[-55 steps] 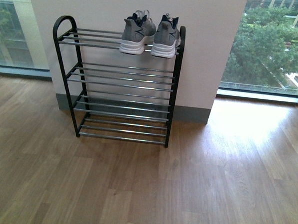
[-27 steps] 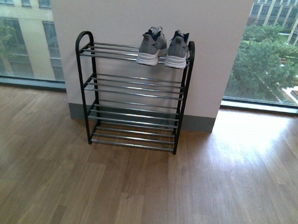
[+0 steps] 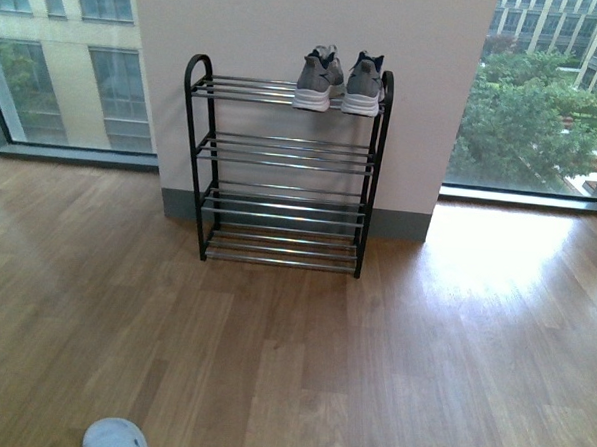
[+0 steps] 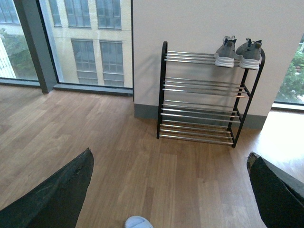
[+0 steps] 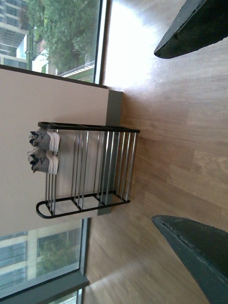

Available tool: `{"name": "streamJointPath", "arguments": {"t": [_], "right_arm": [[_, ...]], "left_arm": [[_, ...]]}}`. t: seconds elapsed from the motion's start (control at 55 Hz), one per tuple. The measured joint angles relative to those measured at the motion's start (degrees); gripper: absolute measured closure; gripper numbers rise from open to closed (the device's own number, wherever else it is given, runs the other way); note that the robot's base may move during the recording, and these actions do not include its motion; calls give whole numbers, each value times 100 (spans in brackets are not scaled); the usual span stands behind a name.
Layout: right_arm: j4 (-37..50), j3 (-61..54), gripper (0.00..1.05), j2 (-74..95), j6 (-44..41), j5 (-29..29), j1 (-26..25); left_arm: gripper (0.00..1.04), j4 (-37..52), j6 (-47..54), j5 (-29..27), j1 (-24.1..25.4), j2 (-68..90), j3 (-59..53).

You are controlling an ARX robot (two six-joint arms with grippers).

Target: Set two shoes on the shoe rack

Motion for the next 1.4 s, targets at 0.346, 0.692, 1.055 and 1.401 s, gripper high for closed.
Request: {"name": "streamJointPath", "arguments": {"t": [0.346,0.692,1.055,1.401], "right_arm": [[0,0,9,0,0,0,0],[0,0,9,-7,0,-33,-4],[0,0,9,0,-2,-28,-4],[0,0,9,0,-2,-15,-4]], "left_arm": [[9,-2,0,0,0,0,0],[9,0,0,-17,-7,0,0],[9,-2,0,-7,-7,0,0],[9,0,-2,-4,-7,0,0]]}}
